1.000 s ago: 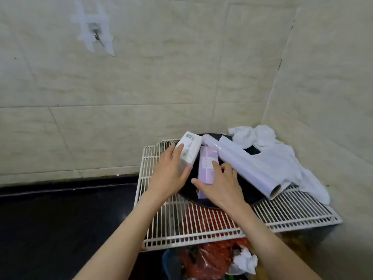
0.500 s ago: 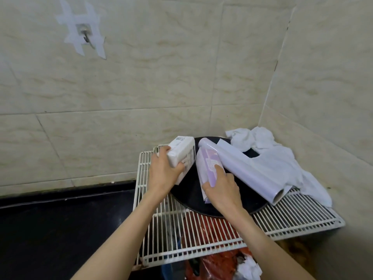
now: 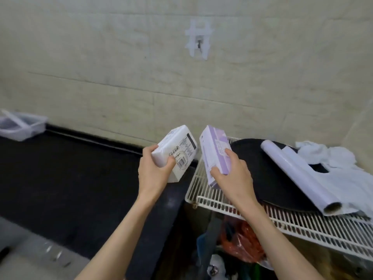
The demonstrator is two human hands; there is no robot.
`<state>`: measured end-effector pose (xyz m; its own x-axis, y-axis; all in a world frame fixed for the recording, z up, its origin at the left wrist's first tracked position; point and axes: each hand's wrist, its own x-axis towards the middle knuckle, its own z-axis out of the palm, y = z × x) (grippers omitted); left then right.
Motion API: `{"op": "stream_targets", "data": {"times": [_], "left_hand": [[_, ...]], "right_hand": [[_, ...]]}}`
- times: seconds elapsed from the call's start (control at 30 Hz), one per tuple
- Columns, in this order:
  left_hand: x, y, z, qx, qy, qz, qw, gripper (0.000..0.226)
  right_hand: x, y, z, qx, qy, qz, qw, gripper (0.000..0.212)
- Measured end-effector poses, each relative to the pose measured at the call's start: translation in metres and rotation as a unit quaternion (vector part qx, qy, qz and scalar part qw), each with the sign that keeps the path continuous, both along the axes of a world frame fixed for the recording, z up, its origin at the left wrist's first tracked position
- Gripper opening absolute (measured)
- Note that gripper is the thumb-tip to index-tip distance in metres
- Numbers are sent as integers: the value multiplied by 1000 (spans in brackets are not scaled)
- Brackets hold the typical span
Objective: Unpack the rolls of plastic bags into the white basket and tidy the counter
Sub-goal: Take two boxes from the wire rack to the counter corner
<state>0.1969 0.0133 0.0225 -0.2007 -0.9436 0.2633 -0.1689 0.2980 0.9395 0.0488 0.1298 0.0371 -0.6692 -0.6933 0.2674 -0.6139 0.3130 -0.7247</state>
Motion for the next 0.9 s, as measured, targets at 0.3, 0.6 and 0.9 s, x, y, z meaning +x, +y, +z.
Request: {"op": "stream_targets", "data": {"times": [0.3, 0.6, 0.9], "left_hand": [[234, -28, -11, 29, -7, 255, 967, 36], [463, -104, -29, 52, 32, 382, 922, 29], [611, -231, -31, 74, 42, 371, 925, 22]], "right_hand": [[189, -108, -5, 0, -11, 237, 972, 66], [408, -243, -23, -2, -26, 376, 926, 66], [555, -378, -36, 9, -26, 375, 927, 67]]}}
